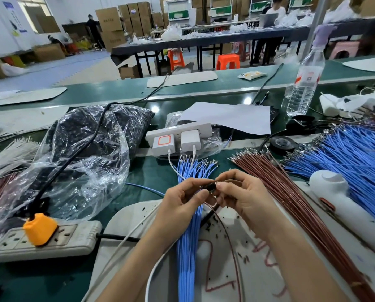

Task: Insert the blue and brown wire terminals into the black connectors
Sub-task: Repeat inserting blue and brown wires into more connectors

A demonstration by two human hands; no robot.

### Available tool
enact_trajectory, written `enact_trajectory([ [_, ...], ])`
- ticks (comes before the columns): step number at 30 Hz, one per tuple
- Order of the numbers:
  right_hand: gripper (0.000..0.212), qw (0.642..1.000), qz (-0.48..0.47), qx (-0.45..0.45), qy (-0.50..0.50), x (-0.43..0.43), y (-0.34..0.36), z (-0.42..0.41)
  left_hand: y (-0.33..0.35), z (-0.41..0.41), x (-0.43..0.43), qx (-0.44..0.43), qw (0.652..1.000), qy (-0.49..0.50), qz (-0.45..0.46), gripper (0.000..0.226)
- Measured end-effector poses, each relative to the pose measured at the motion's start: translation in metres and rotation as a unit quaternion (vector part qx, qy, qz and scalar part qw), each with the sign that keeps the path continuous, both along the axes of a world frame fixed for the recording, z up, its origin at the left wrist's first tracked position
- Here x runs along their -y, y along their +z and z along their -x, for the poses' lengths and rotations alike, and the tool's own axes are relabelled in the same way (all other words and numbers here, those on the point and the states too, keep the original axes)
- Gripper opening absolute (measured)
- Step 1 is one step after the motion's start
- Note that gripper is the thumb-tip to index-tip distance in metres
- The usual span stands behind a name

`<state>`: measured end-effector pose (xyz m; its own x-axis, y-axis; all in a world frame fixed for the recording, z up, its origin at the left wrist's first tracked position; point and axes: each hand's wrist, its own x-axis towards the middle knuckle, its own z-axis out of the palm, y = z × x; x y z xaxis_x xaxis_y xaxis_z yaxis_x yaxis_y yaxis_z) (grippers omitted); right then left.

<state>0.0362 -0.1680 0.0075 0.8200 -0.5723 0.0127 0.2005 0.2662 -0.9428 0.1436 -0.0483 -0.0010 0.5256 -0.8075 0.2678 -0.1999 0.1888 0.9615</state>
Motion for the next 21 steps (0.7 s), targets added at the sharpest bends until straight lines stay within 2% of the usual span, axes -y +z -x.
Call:
enact_trajectory([
  [3,0.008,1.0,0.007,-0.017,-0.005,0.003,-0.002,0.001,0.002,0.0,0.0,0.044,0.999,0.001,-0.023,0.022],
  [9,0.008,0.999,0.004,-0.037,-0.001,0.001,-0.011,0.001,-0.005,-0.005,-0.002,0.071,0.994,-0.005,-0.079,0.017],
  [16,0.009,0.998,0.014,-0.049,0.029,0.006,-0.011,0.004,-0.004,-0.008,-0.004,0.113,0.987,-0.007,-0.111,0.023],
  [21,0.013,0.998,0.03,-0.048,0.004,0.003,-0.013,-0.001,-0.004,-0.007,-0.004,0.144,0.983,0.014,-0.111,0.019],
])
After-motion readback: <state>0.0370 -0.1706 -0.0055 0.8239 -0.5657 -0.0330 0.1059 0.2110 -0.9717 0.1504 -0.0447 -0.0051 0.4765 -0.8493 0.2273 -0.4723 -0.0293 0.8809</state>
